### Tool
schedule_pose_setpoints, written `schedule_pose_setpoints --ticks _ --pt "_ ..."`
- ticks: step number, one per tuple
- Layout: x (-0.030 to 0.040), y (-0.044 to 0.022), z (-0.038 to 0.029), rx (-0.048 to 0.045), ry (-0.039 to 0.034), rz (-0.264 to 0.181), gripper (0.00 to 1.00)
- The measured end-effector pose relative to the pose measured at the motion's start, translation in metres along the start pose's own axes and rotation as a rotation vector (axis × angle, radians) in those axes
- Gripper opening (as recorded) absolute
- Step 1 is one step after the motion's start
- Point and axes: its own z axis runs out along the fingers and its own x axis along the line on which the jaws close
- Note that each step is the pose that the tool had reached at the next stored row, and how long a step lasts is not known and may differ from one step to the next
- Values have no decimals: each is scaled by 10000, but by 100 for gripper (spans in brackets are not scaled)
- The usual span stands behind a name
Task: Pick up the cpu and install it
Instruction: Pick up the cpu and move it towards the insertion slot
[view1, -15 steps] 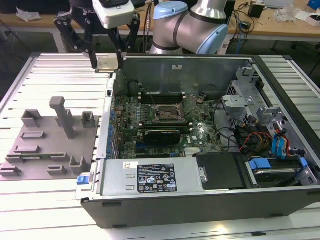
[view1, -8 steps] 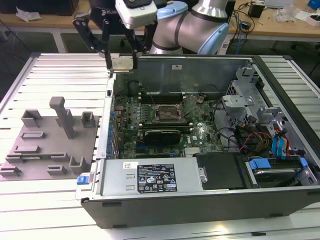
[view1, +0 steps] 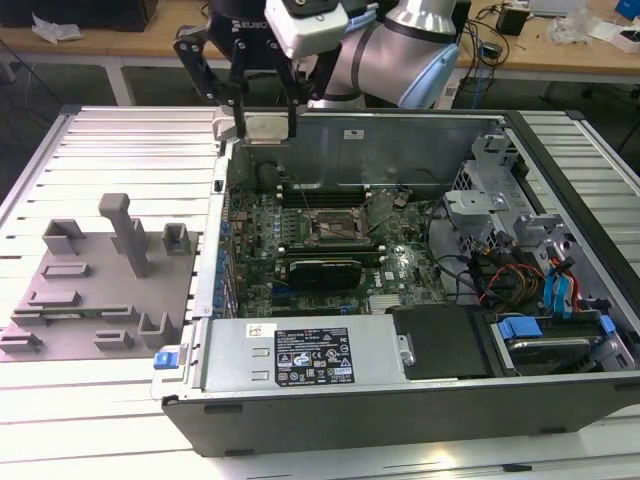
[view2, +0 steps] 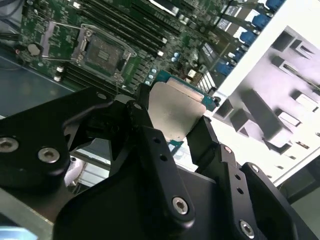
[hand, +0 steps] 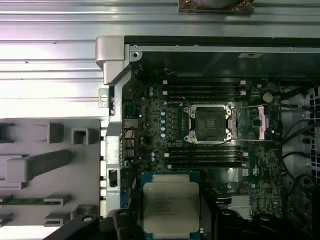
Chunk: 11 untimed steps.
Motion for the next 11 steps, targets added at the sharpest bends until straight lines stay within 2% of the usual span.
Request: schedule_pose_setpoints --ticks 3,5,8,11 --pt "-175 2 5 0 1 1 55" --pt "-249 3 6 1 1 -1 55" --pt "-249 4 10 -2 -1 1 55" --pt "-252 2 50 -1 -1 1 55"
